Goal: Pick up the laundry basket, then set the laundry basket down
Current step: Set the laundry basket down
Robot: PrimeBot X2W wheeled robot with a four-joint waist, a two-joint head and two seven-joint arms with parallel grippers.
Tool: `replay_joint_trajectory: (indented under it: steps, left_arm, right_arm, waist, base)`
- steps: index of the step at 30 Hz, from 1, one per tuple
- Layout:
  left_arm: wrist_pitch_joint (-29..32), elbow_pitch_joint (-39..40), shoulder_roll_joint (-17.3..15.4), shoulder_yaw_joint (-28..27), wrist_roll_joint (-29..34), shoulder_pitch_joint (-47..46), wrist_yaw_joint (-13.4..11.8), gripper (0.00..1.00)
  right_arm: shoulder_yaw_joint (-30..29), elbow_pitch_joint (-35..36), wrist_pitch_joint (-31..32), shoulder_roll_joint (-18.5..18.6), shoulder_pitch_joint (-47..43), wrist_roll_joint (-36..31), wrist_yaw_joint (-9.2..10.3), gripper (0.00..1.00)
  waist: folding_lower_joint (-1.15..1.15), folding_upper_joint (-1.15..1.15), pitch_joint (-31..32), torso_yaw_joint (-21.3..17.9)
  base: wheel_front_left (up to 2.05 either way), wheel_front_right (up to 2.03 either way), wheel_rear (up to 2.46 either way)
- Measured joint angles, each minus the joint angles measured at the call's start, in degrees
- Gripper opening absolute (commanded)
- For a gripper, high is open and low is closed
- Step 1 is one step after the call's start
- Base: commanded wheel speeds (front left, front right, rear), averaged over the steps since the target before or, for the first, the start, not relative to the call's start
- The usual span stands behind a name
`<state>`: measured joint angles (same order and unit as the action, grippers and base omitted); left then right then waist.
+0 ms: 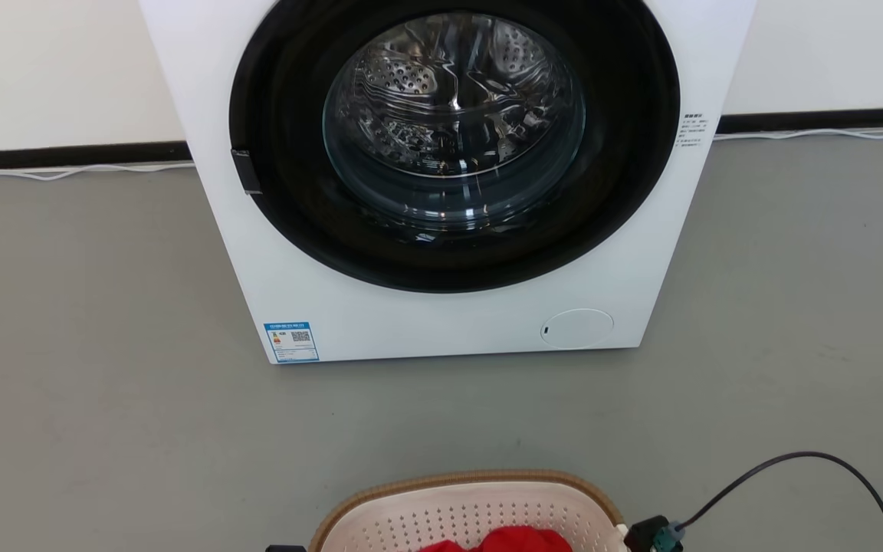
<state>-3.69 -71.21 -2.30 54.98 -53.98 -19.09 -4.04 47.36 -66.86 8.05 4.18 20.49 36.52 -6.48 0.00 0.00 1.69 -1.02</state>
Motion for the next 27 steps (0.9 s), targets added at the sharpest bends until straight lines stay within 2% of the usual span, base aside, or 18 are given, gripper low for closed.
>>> replay_joint_trajectory:
  steps: [8,16,27]
  left_arm:
    - [-1.0,-0.6,0.0,0.5,0.0,-2.9,0.0,0.0]
    - [-3.0,-1.0,0.0,0.7,0.5,-10.5,0.0,0.0]
    - [-7.5,-1.0,-0.1,0.3,1.7,-25.2,-1.1,0.0]
  right_arm:
    - [0.1,-0.6,-2.2,-0.1,2.6,0.1,0.0,0.0]
    - [-1.6,-2.2,-6.0,-0.1,9.4,-0.3,-0.01,0.0]
    - [-5.1,-6.0,-13.8,-0.1,23.9,-3.9,-0.09,0.0]
  waist:
    - [0.0,0.0,-2.6,0.0]
    - [0.0,0.0,-9.1,0.0]
    - [0.0,0.0,-24.4,0.0]
  base:
    - [0.0,0.0,0.0]
    - [0.0,0.0,0.0]
    - [0.0,0.0,0.0]
